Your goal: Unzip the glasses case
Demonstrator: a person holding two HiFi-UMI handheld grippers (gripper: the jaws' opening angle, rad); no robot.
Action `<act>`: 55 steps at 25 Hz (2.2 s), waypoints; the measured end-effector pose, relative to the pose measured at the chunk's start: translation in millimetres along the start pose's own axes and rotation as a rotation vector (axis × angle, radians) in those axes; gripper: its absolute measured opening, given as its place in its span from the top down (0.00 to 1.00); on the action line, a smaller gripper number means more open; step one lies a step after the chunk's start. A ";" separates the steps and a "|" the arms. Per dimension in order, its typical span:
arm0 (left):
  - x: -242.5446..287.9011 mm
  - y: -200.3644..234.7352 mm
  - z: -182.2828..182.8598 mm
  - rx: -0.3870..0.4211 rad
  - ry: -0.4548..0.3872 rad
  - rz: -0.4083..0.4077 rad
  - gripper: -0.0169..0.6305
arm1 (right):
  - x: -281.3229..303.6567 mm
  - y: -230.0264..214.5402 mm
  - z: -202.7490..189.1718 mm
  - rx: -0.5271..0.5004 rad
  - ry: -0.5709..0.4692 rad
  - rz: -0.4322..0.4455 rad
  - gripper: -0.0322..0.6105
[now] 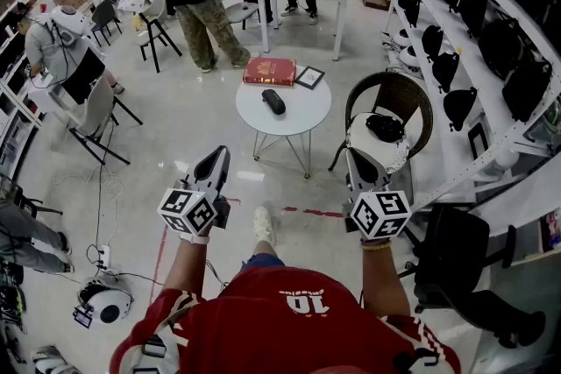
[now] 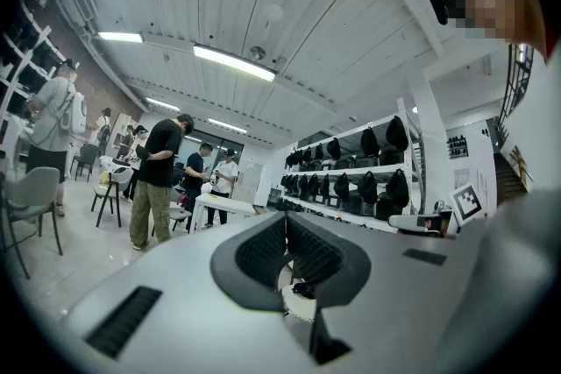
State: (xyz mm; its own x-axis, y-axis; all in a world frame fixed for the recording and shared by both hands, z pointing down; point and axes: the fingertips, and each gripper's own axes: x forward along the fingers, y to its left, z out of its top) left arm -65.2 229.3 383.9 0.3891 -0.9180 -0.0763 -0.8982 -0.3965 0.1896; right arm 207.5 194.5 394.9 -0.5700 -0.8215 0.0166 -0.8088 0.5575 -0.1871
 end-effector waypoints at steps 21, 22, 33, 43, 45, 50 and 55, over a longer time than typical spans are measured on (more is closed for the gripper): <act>3.7 -4.8 3.4 -0.010 -0.004 -0.017 0.96 | -3.4 11.4 14.2 -0.042 -0.019 0.064 0.93; 4.2 -4.3 3.4 -0.009 -0.004 -0.017 0.96 | -2.5 11.3 14.3 -0.039 -0.018 0.069 0.93; 11.3 9.3 3.1 -0.027 -0.005 0.001 0.96 | 9.5 3.4 12.7 -0.014 -0.022 0.066 0.93; 33.6 26.3 2.4 -0.053 -0.005 -0.001 0.96 | 37.4 -5.4 9.1 0.006 -0.015 0.085 0.93; 42.0 31.5 2.4 -0.052 0.000 -0.001 0.96 | 44.7 -7.3 11.8 0.023 -0.020 0.093 0.93; 68.7 43.0 1.4 -0.051 0.011 -0.010 0.96 | 67.9 -16.5 17.3 0.050 -0.022 0.113 0.93; 98.4 65.9 1.3 -0.067 0.017 -0.009 0.96 | 101.1 -24.9 19.5 0.025 0.009 0.113 0.93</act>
State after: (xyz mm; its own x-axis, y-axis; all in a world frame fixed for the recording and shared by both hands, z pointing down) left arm -86.3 112.8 387.7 0.4011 -0.9139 -0.0621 -0.8792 -0.4031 0.2540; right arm 172.8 95.2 382.0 -0.6585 -0.7526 0.0024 -0.7357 0.6431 -0.2123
